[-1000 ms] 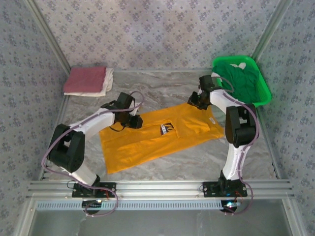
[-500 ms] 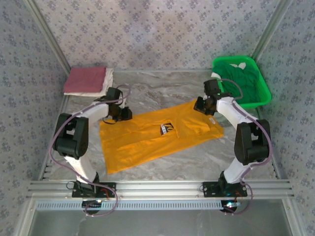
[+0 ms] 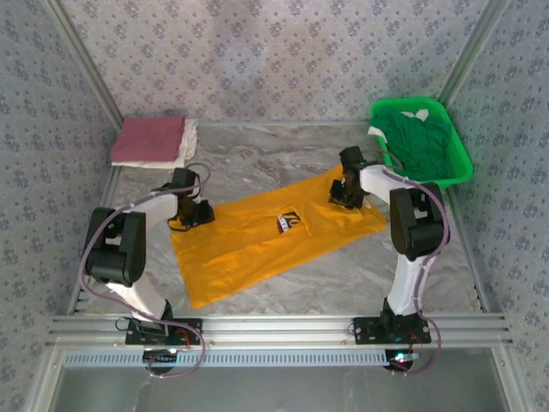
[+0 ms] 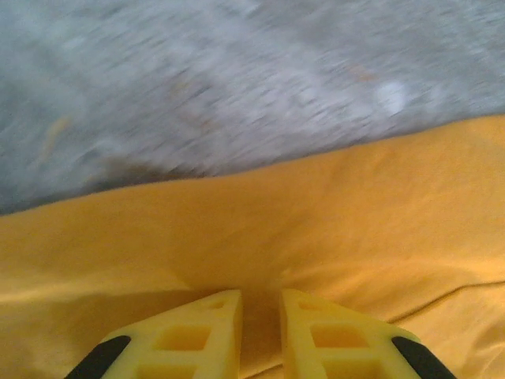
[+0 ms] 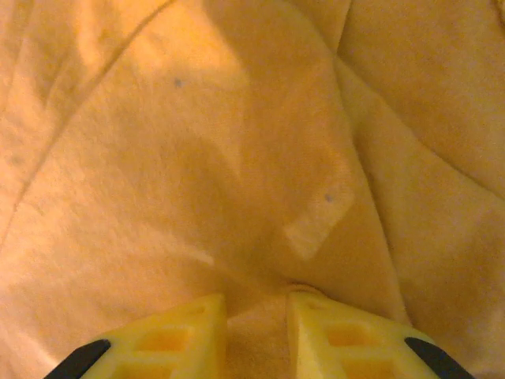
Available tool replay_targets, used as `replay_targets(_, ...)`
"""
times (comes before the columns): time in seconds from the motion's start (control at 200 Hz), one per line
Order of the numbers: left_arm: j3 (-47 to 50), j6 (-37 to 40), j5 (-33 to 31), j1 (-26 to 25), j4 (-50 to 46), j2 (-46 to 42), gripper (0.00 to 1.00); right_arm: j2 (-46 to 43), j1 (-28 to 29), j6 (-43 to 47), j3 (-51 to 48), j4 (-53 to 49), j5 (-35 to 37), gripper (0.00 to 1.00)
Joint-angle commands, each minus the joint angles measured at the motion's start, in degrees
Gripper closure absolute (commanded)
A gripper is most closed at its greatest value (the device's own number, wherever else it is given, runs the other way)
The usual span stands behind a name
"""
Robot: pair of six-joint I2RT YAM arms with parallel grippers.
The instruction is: Fold and stack the t-shirts
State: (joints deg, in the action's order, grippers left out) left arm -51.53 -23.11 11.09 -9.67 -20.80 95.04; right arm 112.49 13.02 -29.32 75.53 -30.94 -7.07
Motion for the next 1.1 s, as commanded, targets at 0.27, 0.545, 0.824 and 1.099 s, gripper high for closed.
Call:
replay_targets(0.27,9.13,-4.0,1.44,-0.07,-0.21,-15.31,0.81,19.48,1.07,-3.76,28.05,4.52,-12.49,0.7)
replay_targets(0.545,5.11,-2.11,3.53,-0.89,-0.79,-16.84,0.8,11.11,1.47,-0.59,29.48,-0.57,-9.05,0.62)
replay_targets(0.824,-1.83,-0.84,3.16,-1.84,2.3,-5.8,0.83,-1.28,3.19,-0.9,7.92,3.81,-2.16,0.66)
replay_targets(1.099,-3.06,-0.72,3.07,-1.93,4.09,0.06,0.85,2.64,4.46,-2.59,5.49,4.67,-3.67,0.69)
